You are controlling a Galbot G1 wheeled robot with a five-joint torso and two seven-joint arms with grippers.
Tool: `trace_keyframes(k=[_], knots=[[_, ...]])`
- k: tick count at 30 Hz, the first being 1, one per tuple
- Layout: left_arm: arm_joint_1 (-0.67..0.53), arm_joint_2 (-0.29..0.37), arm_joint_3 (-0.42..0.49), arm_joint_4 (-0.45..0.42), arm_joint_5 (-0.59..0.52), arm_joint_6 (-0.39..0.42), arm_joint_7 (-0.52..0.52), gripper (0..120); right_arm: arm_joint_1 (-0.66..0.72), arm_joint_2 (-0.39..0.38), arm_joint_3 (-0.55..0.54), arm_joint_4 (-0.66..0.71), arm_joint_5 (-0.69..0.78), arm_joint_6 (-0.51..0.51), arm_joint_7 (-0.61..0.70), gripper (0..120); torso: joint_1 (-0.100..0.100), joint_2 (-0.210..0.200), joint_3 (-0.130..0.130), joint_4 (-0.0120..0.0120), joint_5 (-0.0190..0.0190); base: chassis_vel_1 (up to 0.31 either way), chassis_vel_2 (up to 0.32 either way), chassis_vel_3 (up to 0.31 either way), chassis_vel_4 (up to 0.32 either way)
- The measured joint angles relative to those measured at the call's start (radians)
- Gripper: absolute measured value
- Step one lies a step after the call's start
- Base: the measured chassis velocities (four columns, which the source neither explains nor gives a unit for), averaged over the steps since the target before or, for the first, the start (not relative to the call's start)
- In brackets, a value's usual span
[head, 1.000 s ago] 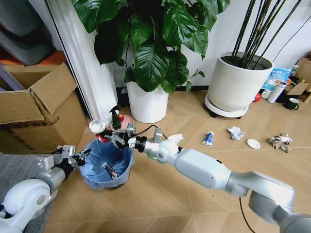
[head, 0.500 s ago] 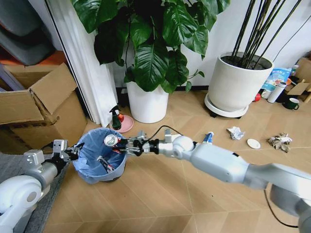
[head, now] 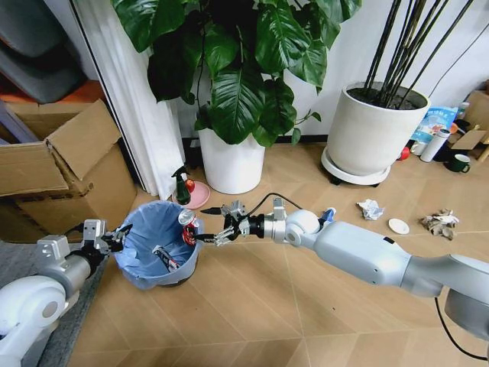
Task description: Pick up the trash bin and place the garbage on the floor into it.
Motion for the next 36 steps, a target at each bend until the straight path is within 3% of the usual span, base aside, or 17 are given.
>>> trace_keyframes(k=[12,36], knots=[[0.017,-0.021,-0.008,-0.026,-0.006,0.000,-0.002,0,-0.090,-0.003,0.081,-0.027,-0.057,0.016,0.183,100,0.000,0.000,0.000,-0.0002,0.0001,0.000,0.000,0.000,0.000],[0.013,-0.024,0.077,-0.048,0.014,0.004,-0.010,0,-0.137,0.059,0.119,-0.053,-0.064,0.042,0.232,100,0.000,0.000,0.000,0.0000,-0.0002,0.000,0.000,0.000,0.000]])
